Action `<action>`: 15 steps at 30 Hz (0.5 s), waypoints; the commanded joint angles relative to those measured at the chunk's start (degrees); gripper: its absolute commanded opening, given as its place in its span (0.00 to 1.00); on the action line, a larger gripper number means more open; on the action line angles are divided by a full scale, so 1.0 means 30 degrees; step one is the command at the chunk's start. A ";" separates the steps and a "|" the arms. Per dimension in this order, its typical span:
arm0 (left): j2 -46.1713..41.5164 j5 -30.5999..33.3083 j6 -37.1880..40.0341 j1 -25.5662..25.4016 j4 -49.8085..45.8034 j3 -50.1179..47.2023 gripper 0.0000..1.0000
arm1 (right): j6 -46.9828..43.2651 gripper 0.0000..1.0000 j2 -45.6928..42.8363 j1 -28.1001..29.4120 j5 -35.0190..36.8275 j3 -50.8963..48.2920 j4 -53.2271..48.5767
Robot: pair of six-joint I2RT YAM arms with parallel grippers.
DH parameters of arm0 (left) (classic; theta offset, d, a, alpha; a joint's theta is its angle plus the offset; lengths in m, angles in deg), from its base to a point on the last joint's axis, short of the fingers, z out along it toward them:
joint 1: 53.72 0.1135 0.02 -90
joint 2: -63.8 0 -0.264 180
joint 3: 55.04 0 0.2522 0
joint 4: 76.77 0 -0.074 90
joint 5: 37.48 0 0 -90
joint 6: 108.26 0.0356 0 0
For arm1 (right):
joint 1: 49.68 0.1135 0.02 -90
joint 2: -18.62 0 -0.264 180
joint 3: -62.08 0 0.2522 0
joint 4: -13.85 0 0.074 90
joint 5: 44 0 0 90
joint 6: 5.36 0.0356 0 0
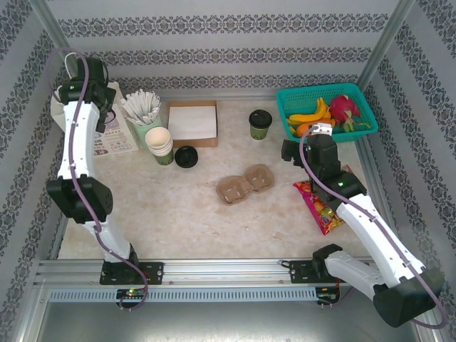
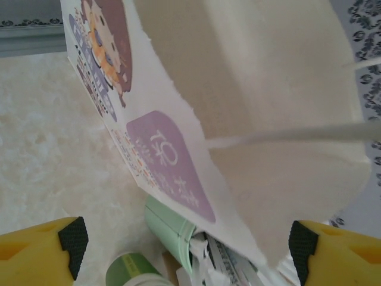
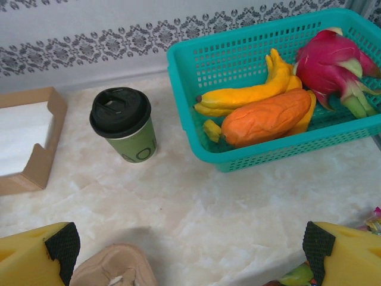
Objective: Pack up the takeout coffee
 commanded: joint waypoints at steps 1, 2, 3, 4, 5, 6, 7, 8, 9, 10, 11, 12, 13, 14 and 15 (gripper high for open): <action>0.0784 0.0859 -0.0823 0.0279 -0.1454 0.1031 0.84 | 0.0397 0.98 -0.0426 -0.0150 -0.0563 -0.0583 0.0257; 0.1055 0.0779 -0.0884 0.0262 -0.1630 0.1149 0.81 | 0.0404 0.98 -0.0534 -0.0150 -0.0608 -0.0670 0.0271; 0.1371 0.0711 -0.0980 0.0262 -0.1896 0.1327 0.77 | 0.0401 0.98 -0.0627 -0.0141 -0.0654 -0.0736 0.0228; 0.1557 0.0755 -0.0997 0.0263 -0.2124 0.1442 0.72 | 0.0421 0.98 -0.0715 -0.0151 -0.0666 -0.0793 0.0236; 0.1584 0.0835 -0.0954 0.0269 -0.2146 0.1431 0.67 | 0.0437 0.98 -0.0816 -0.0163 -0.0673 -0.0839 0.0256; 0.1584 0.1037 -0.0926 0.0262 -0.2146 0.1389 0.61 | 0.0460 0.98 -0.0936 -0.0178 -0.0697 -0.0881 0.0230; 0.1526 0.1261 -0.0817 0.0262 -0.2147 0.1401 0.53 | 0.0553 0.98 -0.1025 -0.0179 -0.0696 -0.0943 0.0264; 0.1373 0.1429 -0.0654 0.0262 -0.2146 0.1387 0.48 | 0.0628 0.98 -0.1081 -0.0177 -0.0696 -0.0943 0.0232; 0.1233 0.1616 -0.0430 0.0262 -0.2118 0.1364 0.40 | 0.0693 0.98 -0.1136 -0.0177 -0.0767 -0.0967 0.0252; 0.1052 0.1842 -0.0243 0.0270 -0.2148 0.1332 0.34 | 0.0674 0.98 -0.1188 -0.0179 -0.0881 -0.0973 0.0227; 0.0871 0.2078 -0.0044 0.0248 -0.2169 0.1235 0.29 | 0.0666 0.98 -0.1147 -0.0164 -0.0977 -0.0972 0.0281; 0.0626 0.2354 0.0154 0.0279 -0.2294 0.1091 0.23 | 0.0629 0.98 -0.1091 -0.0179 -0.1083 -0.0972 0.0300; 0.0390 0.2672 0.0234 0.0289 -0.2471 0.0921 0.18 | 0.0588 0.98 -0.1017 -0.0179 -0.1185 -0.0972 0.0326; 0.0168 0.2985 0.0363 0.0317 -0.2617 0.0700 0.14 | 0.0630 0.98 -0.0948 -0.0179 -0.1244 -0.0947 0.0349; -0.0164 0.3251 0.0576 0.0390 -0.2709 0.0381 0.12 | 0.0614 0.98 -0.0839 -0.0179 -0.1295 -0.0943 0.0374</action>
